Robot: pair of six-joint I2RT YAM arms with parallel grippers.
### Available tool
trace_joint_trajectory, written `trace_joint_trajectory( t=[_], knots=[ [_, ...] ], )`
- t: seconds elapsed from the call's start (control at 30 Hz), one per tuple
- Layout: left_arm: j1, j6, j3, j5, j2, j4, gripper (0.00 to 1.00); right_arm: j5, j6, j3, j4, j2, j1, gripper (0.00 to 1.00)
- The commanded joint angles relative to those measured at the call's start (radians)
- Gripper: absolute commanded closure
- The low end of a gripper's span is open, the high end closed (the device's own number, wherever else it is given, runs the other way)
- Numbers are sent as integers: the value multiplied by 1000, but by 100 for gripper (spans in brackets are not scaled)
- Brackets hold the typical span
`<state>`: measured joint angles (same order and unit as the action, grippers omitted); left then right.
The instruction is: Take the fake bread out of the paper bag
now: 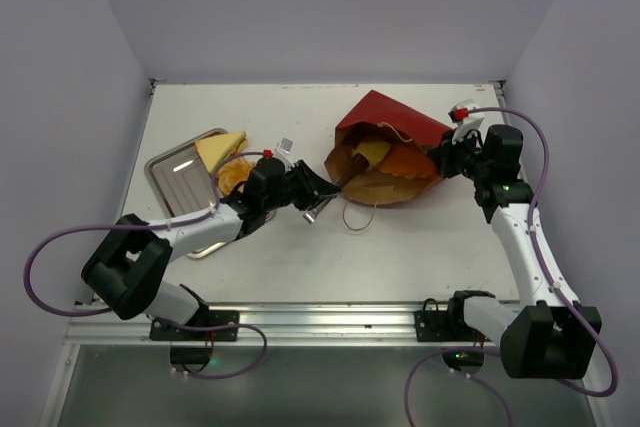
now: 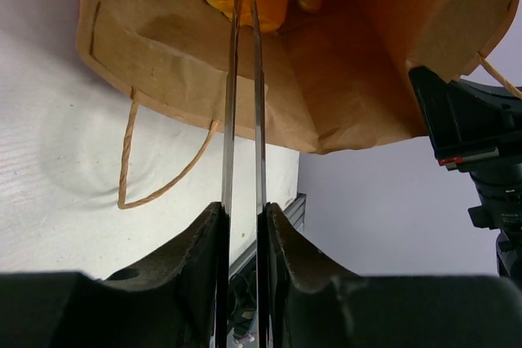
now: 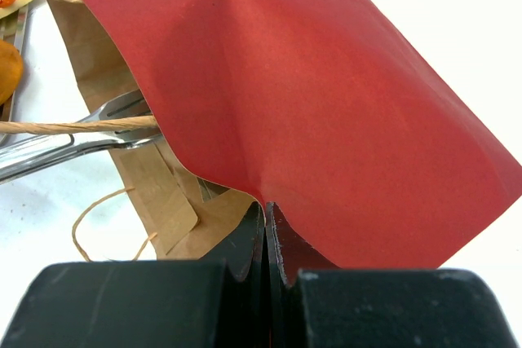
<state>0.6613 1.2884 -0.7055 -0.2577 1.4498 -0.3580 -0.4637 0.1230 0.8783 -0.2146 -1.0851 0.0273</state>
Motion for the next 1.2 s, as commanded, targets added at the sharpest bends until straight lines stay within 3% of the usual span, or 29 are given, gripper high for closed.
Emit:
trace_joint_trajectory(
  t=[0.0, 0.53, 1.17],
  knots=[
    [-8, -32, -5, -9, -14, -10, 71, -20, -11, -2, 43, 24, 5, 100],
    [-8, -41, 43, 1, -35, 24, 57, -21, -11, -2, 43, 22, 6, 100],
    [-8, -47, 21, 38, 38, 40, 55, -24, -11, -2, 46, 21, 6, 100]
  ],
)
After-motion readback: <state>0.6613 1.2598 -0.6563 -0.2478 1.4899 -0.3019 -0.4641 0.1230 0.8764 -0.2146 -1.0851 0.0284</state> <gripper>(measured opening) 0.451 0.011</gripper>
